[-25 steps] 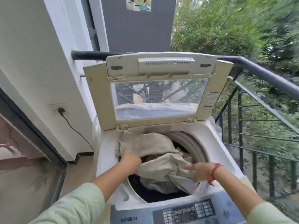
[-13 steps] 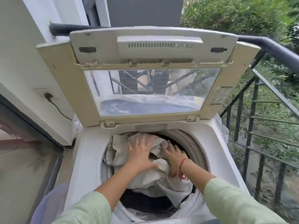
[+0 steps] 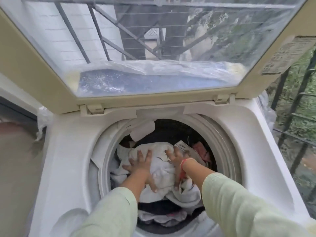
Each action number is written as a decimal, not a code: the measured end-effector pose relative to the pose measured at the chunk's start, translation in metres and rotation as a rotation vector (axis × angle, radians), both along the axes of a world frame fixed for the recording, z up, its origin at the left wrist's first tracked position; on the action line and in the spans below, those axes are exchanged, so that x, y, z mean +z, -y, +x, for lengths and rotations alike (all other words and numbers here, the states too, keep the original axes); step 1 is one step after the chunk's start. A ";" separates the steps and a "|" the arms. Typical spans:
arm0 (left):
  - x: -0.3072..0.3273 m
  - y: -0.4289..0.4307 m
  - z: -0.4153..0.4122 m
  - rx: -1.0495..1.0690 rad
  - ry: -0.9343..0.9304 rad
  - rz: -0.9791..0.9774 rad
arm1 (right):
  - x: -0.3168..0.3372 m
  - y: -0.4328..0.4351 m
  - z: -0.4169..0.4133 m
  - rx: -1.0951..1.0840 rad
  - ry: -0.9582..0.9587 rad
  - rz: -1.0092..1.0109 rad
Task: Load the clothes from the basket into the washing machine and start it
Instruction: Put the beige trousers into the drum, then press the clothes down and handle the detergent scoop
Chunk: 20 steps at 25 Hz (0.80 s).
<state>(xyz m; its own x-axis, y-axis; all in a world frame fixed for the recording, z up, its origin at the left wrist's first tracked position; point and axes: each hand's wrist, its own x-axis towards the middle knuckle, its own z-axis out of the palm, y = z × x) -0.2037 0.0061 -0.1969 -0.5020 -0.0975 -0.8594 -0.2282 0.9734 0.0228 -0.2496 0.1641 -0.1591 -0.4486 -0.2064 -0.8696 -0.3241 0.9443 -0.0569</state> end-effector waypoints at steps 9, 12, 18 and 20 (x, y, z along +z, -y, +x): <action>0.011 0.014 0.014 -0.027 -0.002 0.094 | -0.005 -0.003 0.020 -0.044 -0.133 0.062; 0.043 0.018 0.034 -0.097 0.104 0.081 | 0.022 0.000 0.047 -0.069 -0.041 0.067; 0.183 0.064 0.080 0.023 -0.620 0.378 | 0.125 -0.002 0.063 -0.269 -0.176 -0.440; 0.221 0.091 0.110 0.165 -0.938 0.468 | 0.155 -0.006 0.079 -0.467 -0.334 -0.771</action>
<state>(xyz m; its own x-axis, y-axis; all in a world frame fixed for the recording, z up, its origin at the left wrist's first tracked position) -0.0936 -0.0851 0.0236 -0.9944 0.0152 -0.1045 -0.0535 0.7808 0.6224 -0.1704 0.1699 -0.0041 -0.8301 -0.4059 -0.3822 -0.0366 0.7237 -0.6892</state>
